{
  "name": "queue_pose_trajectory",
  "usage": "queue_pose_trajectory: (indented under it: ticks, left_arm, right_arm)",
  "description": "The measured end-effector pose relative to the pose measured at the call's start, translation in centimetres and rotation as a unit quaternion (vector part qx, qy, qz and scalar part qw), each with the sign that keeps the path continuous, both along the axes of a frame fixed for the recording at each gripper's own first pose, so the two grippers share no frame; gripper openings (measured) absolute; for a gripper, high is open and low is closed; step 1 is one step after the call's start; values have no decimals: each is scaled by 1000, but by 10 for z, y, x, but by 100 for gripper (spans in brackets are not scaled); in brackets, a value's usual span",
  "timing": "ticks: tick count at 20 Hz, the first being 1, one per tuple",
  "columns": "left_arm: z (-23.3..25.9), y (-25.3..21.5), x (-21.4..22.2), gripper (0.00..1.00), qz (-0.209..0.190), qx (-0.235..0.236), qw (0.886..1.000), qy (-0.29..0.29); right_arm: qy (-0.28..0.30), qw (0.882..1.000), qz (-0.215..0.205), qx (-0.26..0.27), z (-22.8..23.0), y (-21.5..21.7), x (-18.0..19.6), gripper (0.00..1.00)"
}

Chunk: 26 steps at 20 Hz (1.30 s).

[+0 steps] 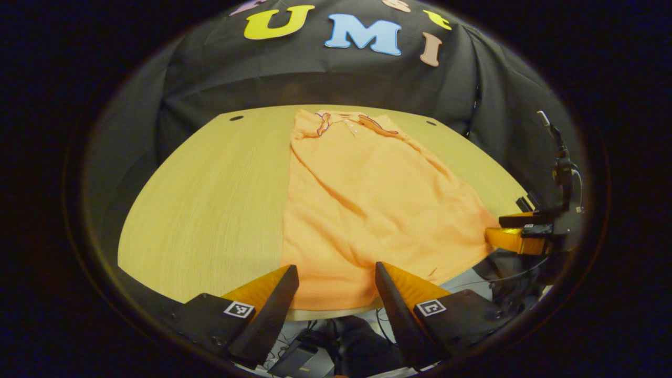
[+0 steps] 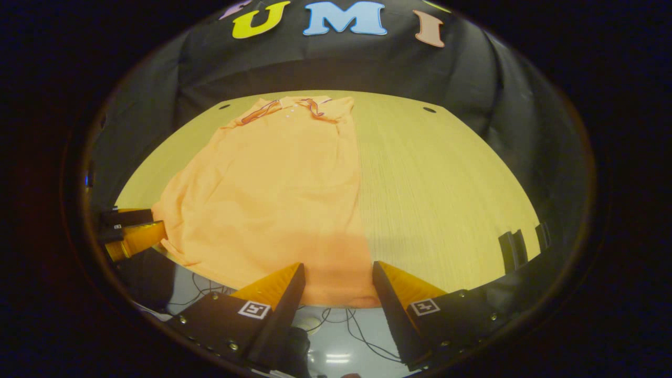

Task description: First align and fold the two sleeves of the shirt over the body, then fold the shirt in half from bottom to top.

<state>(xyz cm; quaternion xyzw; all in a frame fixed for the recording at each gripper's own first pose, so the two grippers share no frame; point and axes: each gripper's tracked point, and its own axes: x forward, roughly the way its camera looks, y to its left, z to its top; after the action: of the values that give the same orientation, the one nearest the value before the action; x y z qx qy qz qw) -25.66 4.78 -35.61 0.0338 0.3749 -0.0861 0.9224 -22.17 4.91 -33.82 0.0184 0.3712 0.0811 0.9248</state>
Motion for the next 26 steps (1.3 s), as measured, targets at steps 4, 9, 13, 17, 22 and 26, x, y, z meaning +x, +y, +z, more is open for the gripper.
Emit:
queue_pose_trajectory:
  ticks: [4,9,13,17,22,26]
  left_arm:
    - [-7,2,0,80,-3,33,999,-6]
    - [-11,-4,5,24,4,45,999,-12]
    - [-12,-5,7,10,14,57,998,-15]
    - [-12,-5,7,6,32,61,998,-12]
    - [9,-5,10,6,52,48,997,-20]
    - [39,-8,23,6,59,32,997,-42]
  right_arm:
    - [7,1000,-8,17,0,3,-2,81]
    - [1,1000,-8,25,-1,12,2,45]
    - [-8,1000,-3,22,0,15,3,14]
    - [5,999,4,32,1,17,4,4]
    - [9,996,-10,91,26,12,8,3]
    - [-20,994,-6,109,62,4,22,3]
